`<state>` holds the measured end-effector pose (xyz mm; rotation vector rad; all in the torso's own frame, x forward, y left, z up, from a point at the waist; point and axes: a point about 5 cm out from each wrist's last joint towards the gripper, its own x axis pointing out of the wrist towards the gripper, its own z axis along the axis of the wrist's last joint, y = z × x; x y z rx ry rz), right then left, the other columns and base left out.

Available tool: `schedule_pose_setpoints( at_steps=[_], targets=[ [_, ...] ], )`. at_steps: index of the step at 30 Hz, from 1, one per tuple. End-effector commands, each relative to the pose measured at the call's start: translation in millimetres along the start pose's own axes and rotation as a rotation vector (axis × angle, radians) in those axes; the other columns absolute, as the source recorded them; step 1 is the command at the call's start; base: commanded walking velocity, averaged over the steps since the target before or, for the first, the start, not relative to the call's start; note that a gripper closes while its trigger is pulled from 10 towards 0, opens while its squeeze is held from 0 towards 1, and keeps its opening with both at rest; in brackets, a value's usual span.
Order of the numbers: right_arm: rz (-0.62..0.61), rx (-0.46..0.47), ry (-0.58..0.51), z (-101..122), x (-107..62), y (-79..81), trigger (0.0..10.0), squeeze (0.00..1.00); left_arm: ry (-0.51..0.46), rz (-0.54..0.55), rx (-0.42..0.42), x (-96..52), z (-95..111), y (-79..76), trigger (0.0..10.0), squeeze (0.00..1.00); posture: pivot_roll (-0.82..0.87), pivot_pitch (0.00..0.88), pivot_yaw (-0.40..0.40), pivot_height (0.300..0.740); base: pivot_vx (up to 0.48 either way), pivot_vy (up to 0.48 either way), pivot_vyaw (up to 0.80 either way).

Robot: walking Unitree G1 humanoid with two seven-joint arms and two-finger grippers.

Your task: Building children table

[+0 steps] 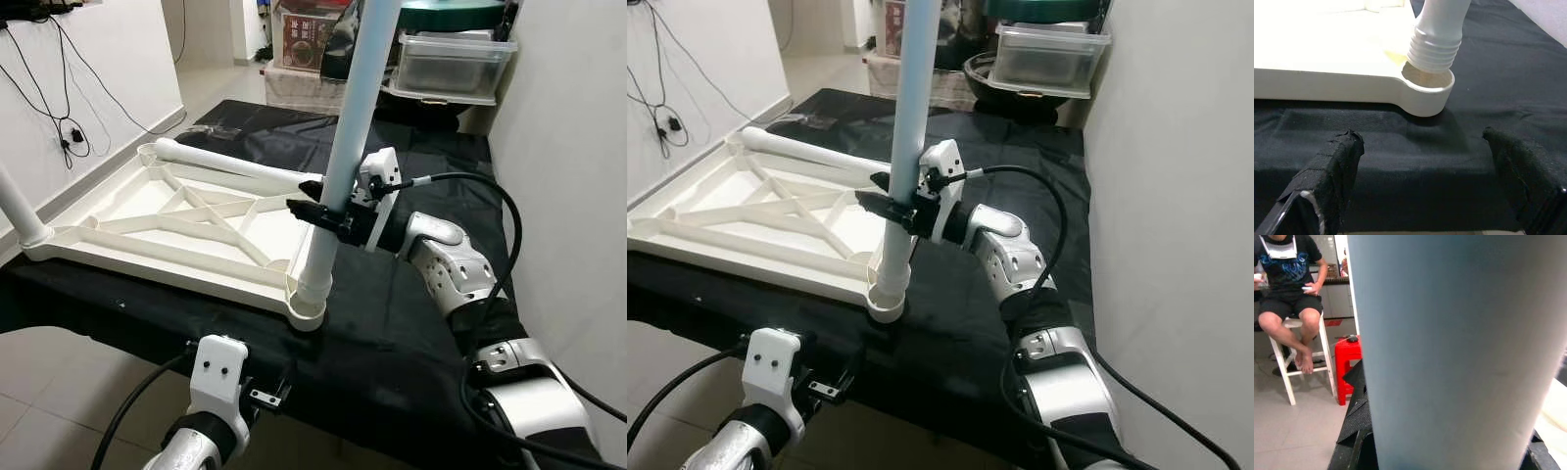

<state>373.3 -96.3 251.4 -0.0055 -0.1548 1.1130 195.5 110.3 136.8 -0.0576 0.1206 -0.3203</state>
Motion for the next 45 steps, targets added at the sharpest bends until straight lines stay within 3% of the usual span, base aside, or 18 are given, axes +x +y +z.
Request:
schedule_pose_setpoints(
  at_steps=[1,4,6,7,8,10,20,38,40,42,45],
  targets=[
    [-0.053,0.083,0.053,-19,-2.8,-3.3,10.0,0.00,0.010,-0.002,-0.004,-2.3,0,-1.7,10.0,0.00,0.08,0.161,-0.050,0.740,0.000,0.000,0.00],
    [-0.105,0.108,0.008,-13,-2.1,-8.3,10.0,0.00,0.007,0.000,-0.003,-1.9,0,-1.5,10.0,0.00,0.08,0.161,-0.052,0.740,0.000,0.000,0.00],
    [-0.366,0.114,-0.126,4,-5.4,-26.1,10.0,0.00,-0.017,0.032,-0.002,-0.5,4,2.7,10.0,0.00,0.08,0.151,-0.053,0.740,0.000,0.000,0.00],
    [-0.366,0.114,-0.126,4,-5.4,-26.1,10.0,0.00,-0.017,0.032,-0.002,-0.5,4,2.7,10.0,0.00,0.08,0.151,-0.053,0.740,0.000,0.000,0.00],
    [-0.480,0.088,-0.157,7,-9.8,-31.2,10.0,0.00,-0.021,0.047,-0.001,0.6,5,5.2,10.0,0.00,0.08,0.143,-0.050,0.740,0.000,0.000,0.00],
    [-0.546,0.067,-0.173,9,-13.0,-33.8,10.0,0.00,-0.021,0.056,-0.001,1.6,5,6.8,10.0,0.00,0.08,0.141,-0.048,0.740,0.000,0.000,0.00],
    [-0.678,0.008,-0.213,8,-33.2,-33.2,10.0,0.00,-0.002,0.039,0.001,4.5,1,6.5,10.0,0.00,0.07,0.128,-0.043,0.740,0.000,0.323,0.00],
    [-0.759,-0.023,-0.265,13,-37.3,-37.9,10.0,0.00,0.011,0.024,0.003,3.7,-1,2.5,10.0,0.00,0.08,0.126,-0.046,0.740,0.000,0.052,0.00],
    [-0.735,-0.012,-0.255,13,-37.7,-39.4,10.0,0.00,0.011,0.024,0.003,3.4,-1,2.2,10.0,0.00,0.08,0.125,-0.047,0.740,0.000,0.000,0.00],
    [-0.578,0.063,-0.200,10,-39.5,-43.6,10.0,0.00,0.011,0.020,0.002,2.7,-1,1.1,10.0,0.00,0.08,0.125,-0.048,0.740,0.000,0.000,0.00],
    [-0.481,0.123,-0.185,9,-42.0,-43.9,10.0,0.00,0.011,0.019,0.002,2.0,-1,0.5,10.0,0.00,0.08,0.127,-0.049,0.740,0.000,0.000,0.00]
  ],
)
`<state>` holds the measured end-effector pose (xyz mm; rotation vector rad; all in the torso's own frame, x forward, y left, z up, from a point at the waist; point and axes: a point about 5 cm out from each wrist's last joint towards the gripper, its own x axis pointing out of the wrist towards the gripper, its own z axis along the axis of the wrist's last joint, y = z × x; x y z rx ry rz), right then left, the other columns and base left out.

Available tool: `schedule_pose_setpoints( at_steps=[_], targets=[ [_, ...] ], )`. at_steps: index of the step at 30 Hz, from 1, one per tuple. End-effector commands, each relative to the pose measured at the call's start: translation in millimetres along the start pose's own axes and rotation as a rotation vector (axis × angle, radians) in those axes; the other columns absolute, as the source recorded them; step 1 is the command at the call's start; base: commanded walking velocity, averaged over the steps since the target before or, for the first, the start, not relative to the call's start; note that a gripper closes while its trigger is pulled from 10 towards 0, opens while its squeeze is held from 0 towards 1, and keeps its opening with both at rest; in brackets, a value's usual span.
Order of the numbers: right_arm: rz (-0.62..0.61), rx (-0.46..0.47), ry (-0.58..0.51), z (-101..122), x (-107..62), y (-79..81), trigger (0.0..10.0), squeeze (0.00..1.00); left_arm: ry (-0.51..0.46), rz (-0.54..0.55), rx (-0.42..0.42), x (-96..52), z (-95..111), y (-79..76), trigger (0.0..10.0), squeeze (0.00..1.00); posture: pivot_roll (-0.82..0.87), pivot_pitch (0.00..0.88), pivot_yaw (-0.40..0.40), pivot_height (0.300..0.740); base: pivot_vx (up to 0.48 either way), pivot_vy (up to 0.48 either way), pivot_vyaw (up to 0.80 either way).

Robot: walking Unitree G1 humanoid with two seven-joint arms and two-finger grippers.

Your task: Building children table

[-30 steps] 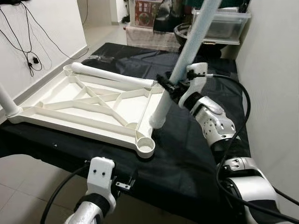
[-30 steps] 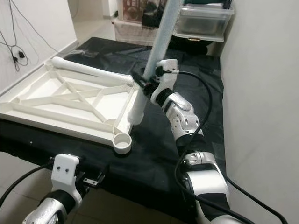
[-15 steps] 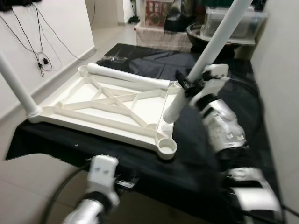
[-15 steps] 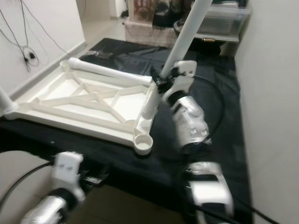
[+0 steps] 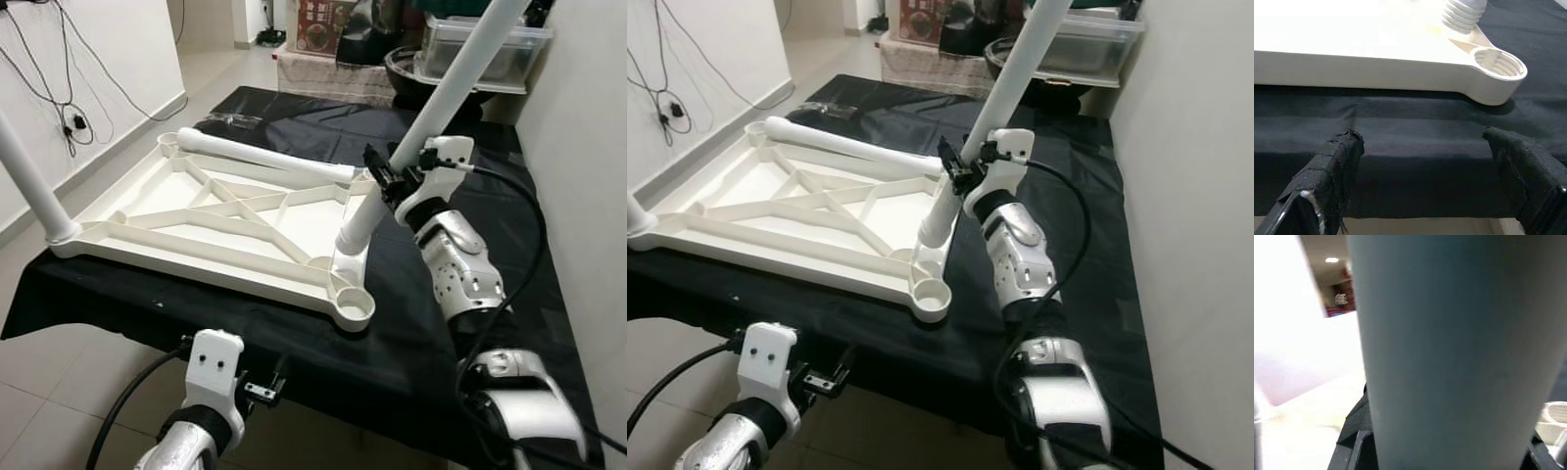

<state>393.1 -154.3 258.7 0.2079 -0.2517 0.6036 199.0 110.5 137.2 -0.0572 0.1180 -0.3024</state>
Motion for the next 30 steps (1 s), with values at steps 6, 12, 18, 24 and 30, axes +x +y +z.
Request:
schedule_pose_setpoints(
  at_steps=[6,12,18,24,30],
  targets=[
    [0.300,0.142,0.085,2,-8.8,4.4,10.0,0.00,0.019,-0.003,0.000,-4.4,-2,-1.9,10.0,0.00,0.09,0.128,-0.049,0.740,0.000,0.000,0.00],
    [0.462,0.225,0.074,8,-12.8,9.5,10.0,0.00,0.028,-0.006,-0.002,-6.5,-3,-3.0,10.0,0.00,0.09,0.128,-0.048,0.740,0.000,0.000,0.00],
    [0.540,0.228,0.115,0,-17.7,13.0,10.0,0.00,0.031,-0.010,-0.003,-7.8,-4,-3.9,10.0,0.00,0.10,0.127,-0.049,0.740,0.000,0.000,0.00],
    [0.562,0.125,0.270,-24,-24.6,13.9,10.0,0.00,0.028,-0.015,-0.001,-8.9,-3,-4.4,10.0,0.00,0.09,0.134,-0.045,0.740,0.000,0.000,0.00],
    [0.526,0.048,0.326,-30,-24.1,10.6,10.0,0.00,0.026,-0.017,0.003,-8.6,-2,-4.6,10.0,0.00,0.09,0.136,-0.047,0.740,0.000,0.000,0.00]
  ],
)
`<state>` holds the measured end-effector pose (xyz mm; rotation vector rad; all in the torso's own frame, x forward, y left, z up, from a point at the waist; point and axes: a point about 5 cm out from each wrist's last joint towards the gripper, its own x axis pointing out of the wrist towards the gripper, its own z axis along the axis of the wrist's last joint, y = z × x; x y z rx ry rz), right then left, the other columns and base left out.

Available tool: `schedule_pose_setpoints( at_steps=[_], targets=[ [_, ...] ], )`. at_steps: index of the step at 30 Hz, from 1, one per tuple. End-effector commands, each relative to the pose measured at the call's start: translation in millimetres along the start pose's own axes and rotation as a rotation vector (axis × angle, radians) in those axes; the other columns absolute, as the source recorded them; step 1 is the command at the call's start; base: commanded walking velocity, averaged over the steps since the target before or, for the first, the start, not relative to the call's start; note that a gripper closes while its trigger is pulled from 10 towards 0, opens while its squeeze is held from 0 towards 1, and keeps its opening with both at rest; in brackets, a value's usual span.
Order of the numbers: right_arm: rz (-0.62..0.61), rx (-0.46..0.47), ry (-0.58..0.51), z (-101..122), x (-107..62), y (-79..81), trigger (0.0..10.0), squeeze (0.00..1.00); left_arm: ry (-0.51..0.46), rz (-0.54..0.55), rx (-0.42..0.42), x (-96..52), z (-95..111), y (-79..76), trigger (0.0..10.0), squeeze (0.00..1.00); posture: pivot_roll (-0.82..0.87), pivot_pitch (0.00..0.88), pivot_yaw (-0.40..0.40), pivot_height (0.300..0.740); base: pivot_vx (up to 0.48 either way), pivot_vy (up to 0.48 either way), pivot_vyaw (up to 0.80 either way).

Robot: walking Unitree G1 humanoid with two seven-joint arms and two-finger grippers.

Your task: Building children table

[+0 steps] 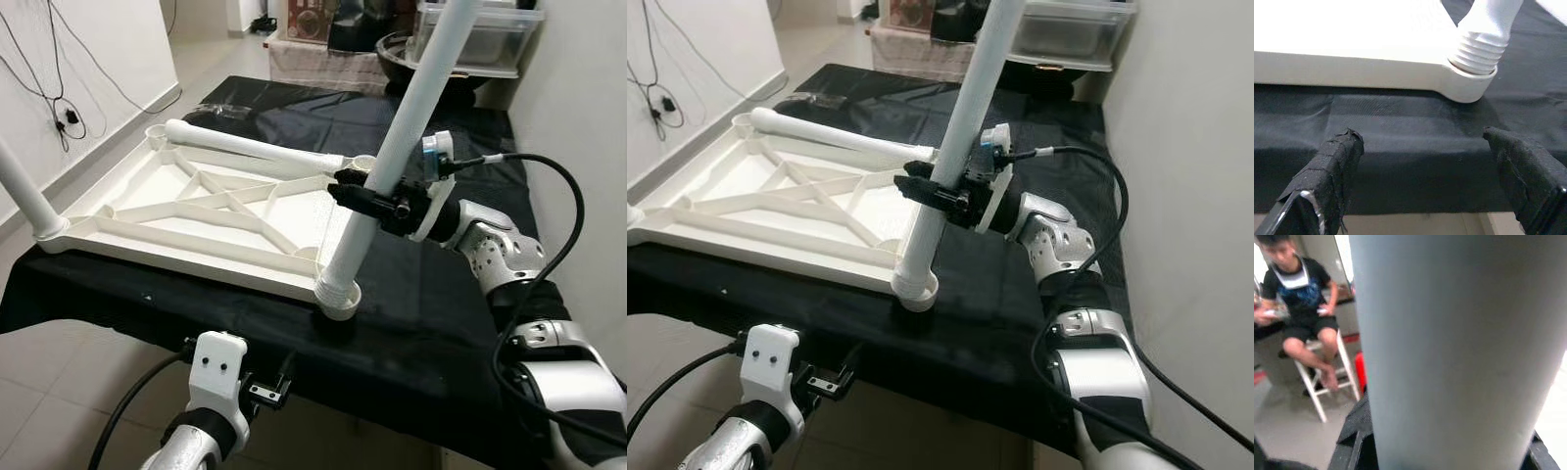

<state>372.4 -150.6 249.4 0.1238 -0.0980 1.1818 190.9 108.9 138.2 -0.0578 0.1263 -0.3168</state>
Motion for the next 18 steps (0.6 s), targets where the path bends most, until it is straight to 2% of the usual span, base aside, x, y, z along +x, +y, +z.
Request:
schedule_pose_setpoints(
  at_steps=[1,6,12,14,18],
  targets=[
    [-0.036,0.035,0.120,-25,-3.4,-1.6,10.0,0.00,0.017,-0.003,0.004,-1.3,-2,-0.6,10.0,0.00,0.09,0.136,-0.047,0.740,0.000,0.000,0.00],
    [-0.089,-0.031,0.189,-27,0.5,-5.6,10.0,0.00,0.015,-0.001,0.005,-1.1,-1,-1.1,10.0,0.00,0.09,0.146,-0.051,0.740,0.000,0.000,0.00],
    [-0.052,-0.074,0.229,-29,4.4,-1.7,10.0,0.00,0.013,0.001,0.004,-1.0,-1,-1.4,10.0,0.00,0.09,0.151,-0.051,0.740,0.000,0.000,0.00],
    [0.027,-0.113,0.232,-29,13.3,8.7,10.0,0.00,0.012,0.003,0.005,-1.1,0,-1.3,10.0,0.00,0.09,0.154,-0.051,0.740,0.000,0.000,0.00],
    [0.032,-0.144,0.225,-30,25.8,16.0,10.0,0.00,0.011,0.003,0.007,-0.9,0,-1.0,10.0,0.00,0.08,0.153,-0.050,0.740,0.000,0.000,0.00]
  ],
)
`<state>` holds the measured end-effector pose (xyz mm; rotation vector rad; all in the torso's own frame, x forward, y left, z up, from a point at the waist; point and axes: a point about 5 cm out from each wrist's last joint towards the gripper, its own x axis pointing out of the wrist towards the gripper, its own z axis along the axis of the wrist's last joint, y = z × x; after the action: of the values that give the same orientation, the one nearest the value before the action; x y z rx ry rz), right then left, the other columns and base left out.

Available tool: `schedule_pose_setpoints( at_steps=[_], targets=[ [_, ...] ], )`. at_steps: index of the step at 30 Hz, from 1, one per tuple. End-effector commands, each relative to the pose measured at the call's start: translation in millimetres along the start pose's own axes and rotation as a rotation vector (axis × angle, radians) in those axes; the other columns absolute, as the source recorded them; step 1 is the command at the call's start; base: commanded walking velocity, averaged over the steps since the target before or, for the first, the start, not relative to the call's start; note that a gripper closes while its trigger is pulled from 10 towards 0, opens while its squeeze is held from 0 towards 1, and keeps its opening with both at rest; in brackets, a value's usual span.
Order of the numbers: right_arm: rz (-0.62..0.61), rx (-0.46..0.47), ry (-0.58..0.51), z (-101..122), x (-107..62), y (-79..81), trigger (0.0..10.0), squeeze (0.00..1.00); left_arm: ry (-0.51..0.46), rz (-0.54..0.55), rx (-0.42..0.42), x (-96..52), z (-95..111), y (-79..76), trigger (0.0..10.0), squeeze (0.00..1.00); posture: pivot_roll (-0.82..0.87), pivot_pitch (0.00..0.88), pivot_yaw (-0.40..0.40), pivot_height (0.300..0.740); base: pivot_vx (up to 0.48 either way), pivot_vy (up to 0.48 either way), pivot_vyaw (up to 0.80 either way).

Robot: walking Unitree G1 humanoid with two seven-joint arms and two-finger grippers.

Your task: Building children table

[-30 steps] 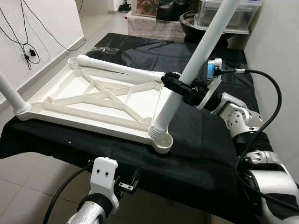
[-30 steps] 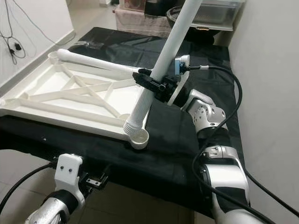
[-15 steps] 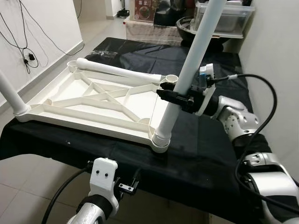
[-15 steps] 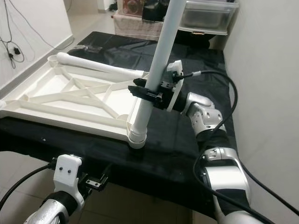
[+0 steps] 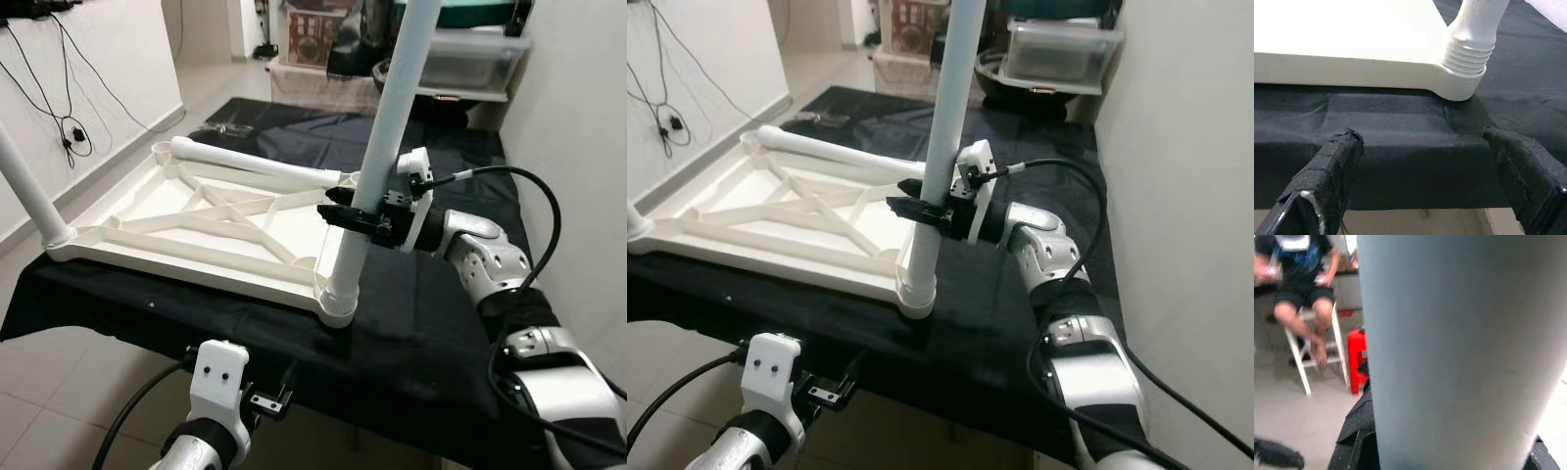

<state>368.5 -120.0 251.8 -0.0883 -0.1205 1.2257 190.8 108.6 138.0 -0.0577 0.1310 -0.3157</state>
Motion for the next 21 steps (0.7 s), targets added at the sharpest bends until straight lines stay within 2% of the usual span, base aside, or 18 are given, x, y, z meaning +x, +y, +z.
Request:
schedule_pose_setpoints(
  at_steps=[1,13,15,18,20,21],
  targets=[
    [-0.009,0.034,0.130,-27,1.6,5.5,10.0,0.00,0.006,0.002,0.008,-1.0,0,-0.7,10.0,0.00,0.08,0.153,-0.050,0.740,0.000,0.000,0.00],
    [-0.155,0.070,0.147,-38,13.4,3.7,10.0,0.00,0.003,0.003,0.011,-0.1,0,-0.3,10.0,0.00,0.08,0.154,-0.049,0.740,0.000,0.000,0.00],
    [-0.226,0.091,0.157,-42,14.9,1.4,10.0,0.00,0.002,0.002,0.011,0.1,1,-0.3,10.0,0.00,0.09,0.156,-0.050,0.740,0.000,0.000,0.00],
    [-0.226,0.091,0.157,-42,14.9,1.4,10.0,0.00,0.002,0.002,0.011,0.1,1,-0.3,10.0,0.00,0.09,0.156,-0.050,0.740,0.000,0.000,0.00],
    [-0.306,0.097,0.158,-44,14.8,-0.7,10.0,0.00,0.002,0.004,0.012,0.2,1,-0.4,10.0,0.00,0.08,0.155,-0.054,0.740,0.000,0.000,0.00],
    [-0.306,0.097,0.158,-44,14.8,-0.7,10.0,0.00,0.002,0.004,0.012,0.2,1,-0.4,10.0,0.00,0.08,0.155,-0.054,0.740,0.000,0.000,0.00]
  ],
)
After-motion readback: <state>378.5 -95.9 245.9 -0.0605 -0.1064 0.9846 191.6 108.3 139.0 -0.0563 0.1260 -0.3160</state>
